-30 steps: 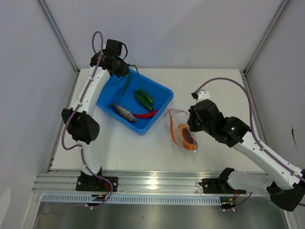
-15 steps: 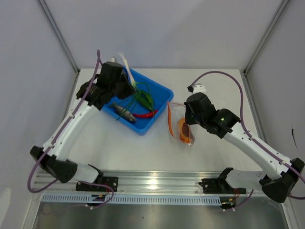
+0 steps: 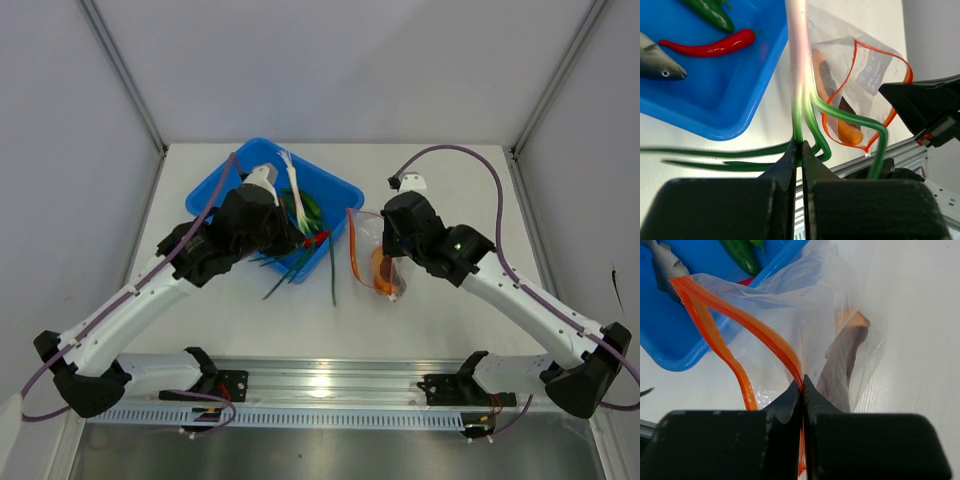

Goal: Place the food in the zip-top bag and seal the zipper
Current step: Place the fake vegetable in the zipper food storage bag.

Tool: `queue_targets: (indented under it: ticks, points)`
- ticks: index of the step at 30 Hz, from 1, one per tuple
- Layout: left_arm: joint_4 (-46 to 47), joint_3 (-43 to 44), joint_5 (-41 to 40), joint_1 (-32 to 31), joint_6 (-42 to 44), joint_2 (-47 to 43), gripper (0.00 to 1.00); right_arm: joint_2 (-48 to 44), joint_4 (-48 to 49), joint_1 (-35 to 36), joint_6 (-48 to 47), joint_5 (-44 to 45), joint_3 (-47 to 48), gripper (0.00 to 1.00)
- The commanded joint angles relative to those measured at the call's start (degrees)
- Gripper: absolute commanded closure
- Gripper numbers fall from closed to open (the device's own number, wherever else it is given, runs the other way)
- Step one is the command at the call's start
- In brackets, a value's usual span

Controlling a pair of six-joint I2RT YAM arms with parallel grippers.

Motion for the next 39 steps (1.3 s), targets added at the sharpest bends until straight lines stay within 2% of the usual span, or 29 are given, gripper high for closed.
queue_targets:
  ticks: [1, 10, 16, 20, 24, 28, 35, 39]
  points:
    - [3.5, 0.4, -5.1, -3.5, -0.9, 1.7, 0.99, 0.9, 3.4, 1.6, 1.6, 1.9, 2.4, 1.00]
    - [1.8, 3.7, -11.6, -8.7, -9.0, 8.6, 1.00, 2.8, 4.9, 3.6, 4.7, 3.4, 1.8, 1.00]
    - [-0.5, 7.5, -13.5, -10.4, -11.1, 14.5, 1.00, 3.9, 5.8, 5.9, 5.7, 3.7, 1.9, 1.00]
    - [-0.6, 9.1, -13.0, -10.6, -10.5, 16.2, 0.99, 3.6, 5.5, 6.2, 6.0, 3.1, 1.9, 1.00]
    - [2.4, 5.4, -13.6, -10.6, -9.3, 13.8, 0.99, 2.0, 4.7, 5.8, 5.3, 4.4, 1.3, 1.00]
    - [3.2, 5.4, -12.2, -10.6, -9.7, 14.4, 0.99, 0.8, 5.7, 5.1, 5.7, 1.9, 0.7, 1.00]
    - [2.6, 9.7, -10.6, -10.6, -10.7, 20.3, 1.00, 1.0, 6.4, 6.2, 6.2, 1.0, 1.2, 1.00]
    - [3.4, 12.3, -7.1, -10.6, -11.1, 24.5, 0.99, 1.4, 7.3, 6.7, 6.4, 0.5, 1.1, 1.00]
